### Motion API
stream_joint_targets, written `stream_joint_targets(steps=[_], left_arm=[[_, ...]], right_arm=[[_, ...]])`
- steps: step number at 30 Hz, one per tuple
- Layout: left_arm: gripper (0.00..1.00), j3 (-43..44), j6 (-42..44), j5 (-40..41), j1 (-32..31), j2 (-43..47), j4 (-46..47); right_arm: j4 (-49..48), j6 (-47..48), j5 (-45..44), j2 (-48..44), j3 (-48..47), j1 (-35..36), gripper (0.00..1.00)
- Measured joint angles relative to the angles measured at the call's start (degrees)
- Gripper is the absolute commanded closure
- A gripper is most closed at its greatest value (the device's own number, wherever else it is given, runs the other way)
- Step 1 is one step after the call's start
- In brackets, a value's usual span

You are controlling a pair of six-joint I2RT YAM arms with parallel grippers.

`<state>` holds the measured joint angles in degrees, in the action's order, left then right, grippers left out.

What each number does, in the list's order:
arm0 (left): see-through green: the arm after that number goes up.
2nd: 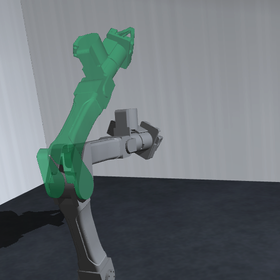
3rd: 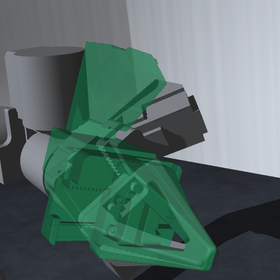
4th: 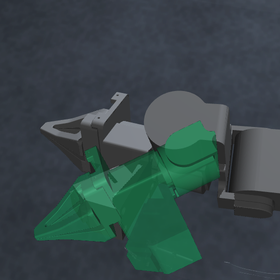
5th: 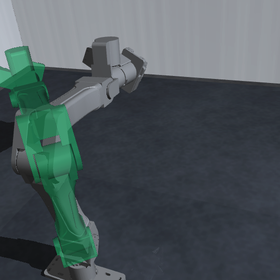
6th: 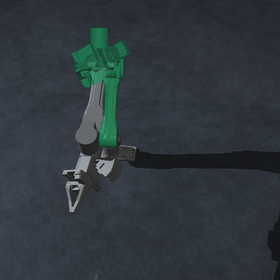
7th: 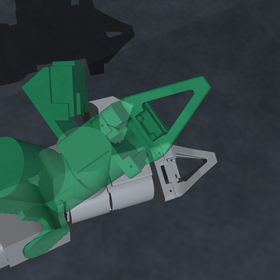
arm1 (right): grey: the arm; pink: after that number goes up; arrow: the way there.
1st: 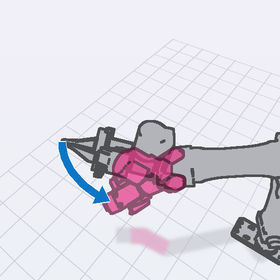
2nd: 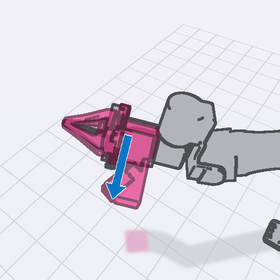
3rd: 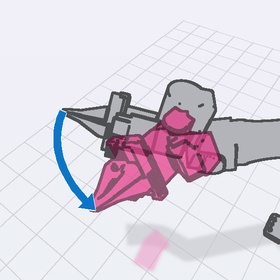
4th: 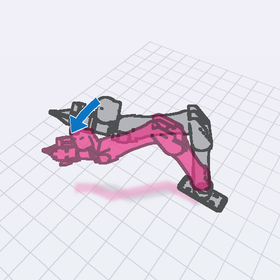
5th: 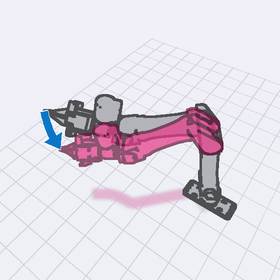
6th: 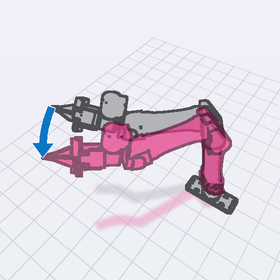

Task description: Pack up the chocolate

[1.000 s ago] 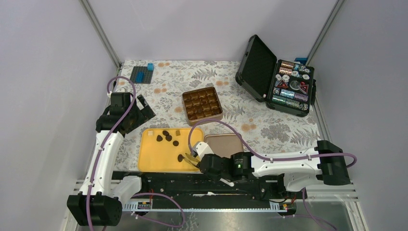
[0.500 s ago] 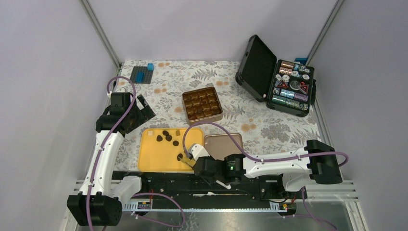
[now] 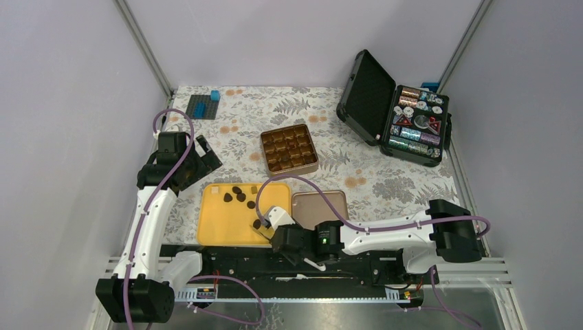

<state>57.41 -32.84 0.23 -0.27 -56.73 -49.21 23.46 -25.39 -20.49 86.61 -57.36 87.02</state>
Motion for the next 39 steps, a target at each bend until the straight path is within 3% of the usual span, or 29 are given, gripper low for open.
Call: stream_joint_targets(steps=[16, 25, 39], left_arm=[[0.01, -0.02, 0.09, -0.57, 0.0, -0.11, 0.02], [0.01, -0.04, 0.28, -1.62, 0.0, -0.9, 0.24], [0.01, -0.81, 0.28, -2.05, 0.0, -0.74, 0.72]], right_arm=[[0.0, -0.04, -3.32, 1.86, 0.0, 0.0, 0.48], [0.31, -2.51, -4.52, -2.69, 1.79, 0.0, 0.48], [0.31, -2.51, -4.33, -2.62, 1.51, 0.0, 0.46]])
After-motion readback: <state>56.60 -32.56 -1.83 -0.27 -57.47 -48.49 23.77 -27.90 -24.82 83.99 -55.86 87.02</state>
